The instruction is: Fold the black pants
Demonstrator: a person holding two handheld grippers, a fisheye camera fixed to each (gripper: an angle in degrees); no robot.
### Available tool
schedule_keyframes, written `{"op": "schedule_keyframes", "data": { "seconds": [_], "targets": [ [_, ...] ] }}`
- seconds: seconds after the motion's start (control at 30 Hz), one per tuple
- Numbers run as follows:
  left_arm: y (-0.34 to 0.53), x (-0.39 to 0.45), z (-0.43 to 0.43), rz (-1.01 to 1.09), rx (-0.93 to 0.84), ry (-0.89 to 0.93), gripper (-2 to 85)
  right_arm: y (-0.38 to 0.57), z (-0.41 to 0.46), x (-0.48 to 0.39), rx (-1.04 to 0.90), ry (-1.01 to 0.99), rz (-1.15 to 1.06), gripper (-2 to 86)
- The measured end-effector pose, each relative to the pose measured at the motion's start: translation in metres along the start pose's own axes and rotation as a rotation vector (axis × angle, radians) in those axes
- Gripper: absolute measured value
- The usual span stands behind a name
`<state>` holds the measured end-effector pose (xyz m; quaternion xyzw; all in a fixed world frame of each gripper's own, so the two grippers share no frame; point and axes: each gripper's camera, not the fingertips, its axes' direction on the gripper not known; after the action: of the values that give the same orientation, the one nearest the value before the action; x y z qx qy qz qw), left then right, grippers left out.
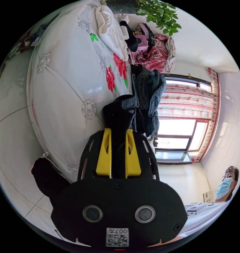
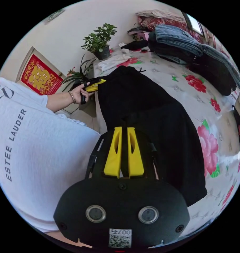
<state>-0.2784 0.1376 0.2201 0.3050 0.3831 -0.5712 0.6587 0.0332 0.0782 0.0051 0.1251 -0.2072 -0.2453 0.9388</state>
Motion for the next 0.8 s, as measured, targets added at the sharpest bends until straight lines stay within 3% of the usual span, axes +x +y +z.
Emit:
{"op": "schedule_keyframes", "data": {
  "seconds": [0.13, 0.23, 0.43, 0.53, 0.6, 0.7, 0.8],
  "targets": [
    [0.011, 0.006, 0.010, 0.062, 0.023, 0.001, 6.4, 0.004, 0.029, 0.014, -0.102, -0.015, 0.074, 3.9],
    [0.017, 0.037, 0.024, 0.227, -0.013, 0.001, 6.5, 0.020, -0.018, 0.018, 0.038, 0.064, 0.086, 4.3],
    [0.064, 0.157, 0.101, 0.729, -0.264, 0.009, 6.5, 0.112, -0.132, 0.076, 0.406, 0.110, 0.434, 4.8],
    [0.133, 0.228, 0.154, 1.068, -0.475, 0.074, 6.6, 0.173, -0.168, 0.103, 0.513, 0.131, 0.632, 5.1],
    [0.207, 0.262, 0.205, 1.287, -0.716, 0.159, 7.1, 0.210, -0.183, 0.115, 0.581, 0.139, 0.734, 5.2],
    [0.301, 0.256, 0.280, 1.378, -1.056, 0.221, 9.1, 0.263, -0.199, 0.130, 0.673, 0.125, 0.886, 5.7],
    [0.350, 0.205, 0.347, 1.236, -1.268, 0.167, 10.6, 0.300, -0.204, 0.142, 0.719, 0.116, 0.990, 6.4]
  ]
}}
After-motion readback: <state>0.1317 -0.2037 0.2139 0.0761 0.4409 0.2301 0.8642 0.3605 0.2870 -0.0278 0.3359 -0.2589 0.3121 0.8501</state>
